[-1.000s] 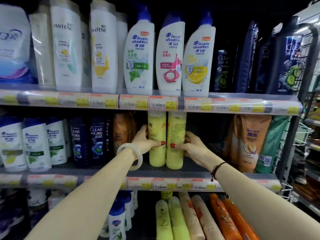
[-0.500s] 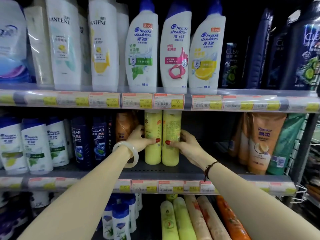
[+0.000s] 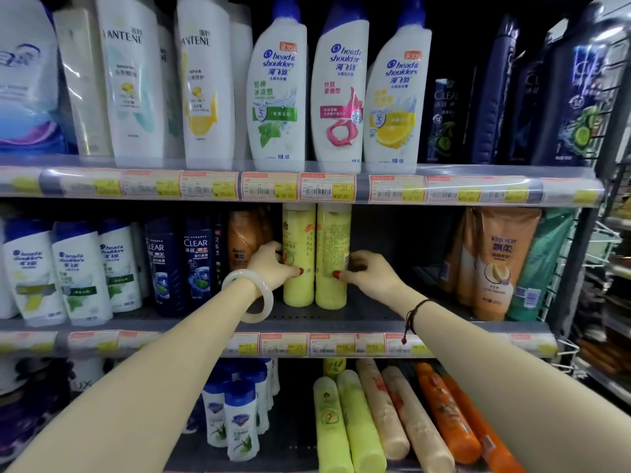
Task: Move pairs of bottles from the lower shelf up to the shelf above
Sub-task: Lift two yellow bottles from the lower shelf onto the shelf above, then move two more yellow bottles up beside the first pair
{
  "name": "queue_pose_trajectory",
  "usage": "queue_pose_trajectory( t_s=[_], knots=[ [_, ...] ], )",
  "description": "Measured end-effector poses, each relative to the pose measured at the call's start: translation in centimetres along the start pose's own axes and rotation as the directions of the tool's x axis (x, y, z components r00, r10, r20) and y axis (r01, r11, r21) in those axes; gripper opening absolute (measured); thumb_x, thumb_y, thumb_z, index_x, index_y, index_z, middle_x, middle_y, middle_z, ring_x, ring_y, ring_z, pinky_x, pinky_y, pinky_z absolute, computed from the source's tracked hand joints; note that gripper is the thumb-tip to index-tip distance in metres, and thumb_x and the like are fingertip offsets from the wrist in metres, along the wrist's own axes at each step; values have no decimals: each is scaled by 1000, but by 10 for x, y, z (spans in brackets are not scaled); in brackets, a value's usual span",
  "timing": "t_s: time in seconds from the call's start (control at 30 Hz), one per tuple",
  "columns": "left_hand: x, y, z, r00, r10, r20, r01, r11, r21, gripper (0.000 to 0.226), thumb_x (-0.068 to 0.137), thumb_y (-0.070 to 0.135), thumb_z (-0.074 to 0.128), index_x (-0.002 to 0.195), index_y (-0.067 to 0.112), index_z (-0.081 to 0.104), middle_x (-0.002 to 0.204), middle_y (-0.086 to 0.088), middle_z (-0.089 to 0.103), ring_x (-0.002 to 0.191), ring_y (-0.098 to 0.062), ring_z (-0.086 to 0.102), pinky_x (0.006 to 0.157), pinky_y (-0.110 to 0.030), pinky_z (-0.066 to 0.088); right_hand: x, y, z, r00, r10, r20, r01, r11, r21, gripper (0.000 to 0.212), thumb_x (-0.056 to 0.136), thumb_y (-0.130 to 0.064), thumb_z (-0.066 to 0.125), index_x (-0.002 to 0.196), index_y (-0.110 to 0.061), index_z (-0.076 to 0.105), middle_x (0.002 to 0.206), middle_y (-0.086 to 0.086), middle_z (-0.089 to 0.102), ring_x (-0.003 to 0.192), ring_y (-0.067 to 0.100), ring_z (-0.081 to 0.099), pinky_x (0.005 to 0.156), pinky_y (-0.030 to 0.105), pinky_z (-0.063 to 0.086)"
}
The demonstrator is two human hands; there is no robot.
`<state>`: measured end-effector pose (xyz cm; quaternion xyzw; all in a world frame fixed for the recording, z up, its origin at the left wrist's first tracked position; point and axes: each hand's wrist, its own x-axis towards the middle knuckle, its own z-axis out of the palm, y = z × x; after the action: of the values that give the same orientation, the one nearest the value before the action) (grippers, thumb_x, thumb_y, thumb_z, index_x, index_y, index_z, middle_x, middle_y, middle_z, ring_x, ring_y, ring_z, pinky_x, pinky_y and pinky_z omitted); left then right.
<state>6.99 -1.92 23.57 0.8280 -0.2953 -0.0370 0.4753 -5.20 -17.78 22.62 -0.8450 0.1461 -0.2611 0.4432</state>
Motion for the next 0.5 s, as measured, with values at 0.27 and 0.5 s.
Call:
queue_pose_trajectory(
  t_s=[0.27, 0.5],
  knots=[
    [-34, 17, -7, 995, 75, 69, -84, 986, 143, 56, 75, 20, 76, 125, 7, 56, 116, -11, 62, 105, -25, 60, 88, -35, 51, -35, -9, -21, 999, -37, 8, 38, 980, -194, 35, 79, -20, 75, 109, -4, 66, 106, 8, 66, 99, 19, 61, 80, 25, 44],
    [-68, 35, 12, 953, 143, 268, -199, 960, 197, 46, 77, 19, 75, 119, 7, 60, 107, -8, 62, 84, -17, 56, 66, -23, 45, -69, -14, -31, 993, -28, 110, 65, 936, -345, 34, 78, -21, 76, 108, -7, 67, 100, 7, 69, 91, 17, 63, 81, 29, 51]
  ],
)
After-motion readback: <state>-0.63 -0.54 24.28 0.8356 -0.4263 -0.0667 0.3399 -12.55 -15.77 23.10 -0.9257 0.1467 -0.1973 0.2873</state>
